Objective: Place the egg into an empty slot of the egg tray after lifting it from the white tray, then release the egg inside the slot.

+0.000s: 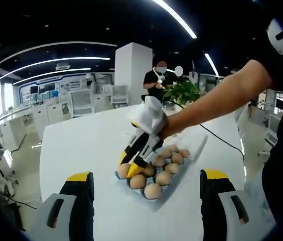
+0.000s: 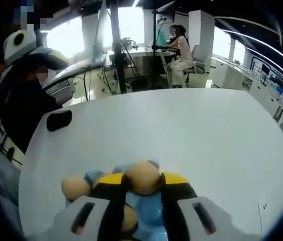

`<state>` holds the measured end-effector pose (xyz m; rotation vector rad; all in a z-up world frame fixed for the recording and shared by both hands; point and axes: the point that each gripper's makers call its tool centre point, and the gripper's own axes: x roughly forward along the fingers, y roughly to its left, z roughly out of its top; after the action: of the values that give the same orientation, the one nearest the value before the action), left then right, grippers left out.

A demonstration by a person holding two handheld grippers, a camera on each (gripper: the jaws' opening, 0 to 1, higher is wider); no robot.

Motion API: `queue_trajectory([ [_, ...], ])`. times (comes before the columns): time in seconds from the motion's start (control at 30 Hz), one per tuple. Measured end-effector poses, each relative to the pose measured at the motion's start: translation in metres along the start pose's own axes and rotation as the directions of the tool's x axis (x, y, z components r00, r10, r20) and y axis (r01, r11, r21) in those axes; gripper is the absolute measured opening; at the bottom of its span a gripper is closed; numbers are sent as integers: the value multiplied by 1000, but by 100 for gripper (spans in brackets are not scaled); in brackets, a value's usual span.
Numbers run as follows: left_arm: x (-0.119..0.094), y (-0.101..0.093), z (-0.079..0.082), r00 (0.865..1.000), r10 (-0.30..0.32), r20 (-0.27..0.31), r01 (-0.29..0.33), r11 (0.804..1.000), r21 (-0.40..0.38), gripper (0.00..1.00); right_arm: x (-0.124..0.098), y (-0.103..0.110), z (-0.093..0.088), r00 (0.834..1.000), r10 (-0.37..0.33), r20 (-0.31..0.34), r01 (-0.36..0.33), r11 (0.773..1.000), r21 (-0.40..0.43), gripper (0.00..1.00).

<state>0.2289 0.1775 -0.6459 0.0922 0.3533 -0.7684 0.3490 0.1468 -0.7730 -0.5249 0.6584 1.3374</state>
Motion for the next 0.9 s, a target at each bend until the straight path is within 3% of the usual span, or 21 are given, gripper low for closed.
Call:
queue_trajectory([
  [0.4, 6, -6, 0, 1000, -27, 6, 27, 1000, 11, 90, -38, 1, -11, 997, -33, 73, 30, 999, 40, 31],
  [0.7, 8, -9, 2, 999, -52, 12, 52, 998, 28, 90, -82, -7, -37, 986, -125, 108, 114, 988, 104, 31],
  [0.9, 11, -13, 3, 997, -80, 12, 79, 996, 40, 90, -110, -16, -61, 977, -188, 97, 172, 973, 156, 30],
])
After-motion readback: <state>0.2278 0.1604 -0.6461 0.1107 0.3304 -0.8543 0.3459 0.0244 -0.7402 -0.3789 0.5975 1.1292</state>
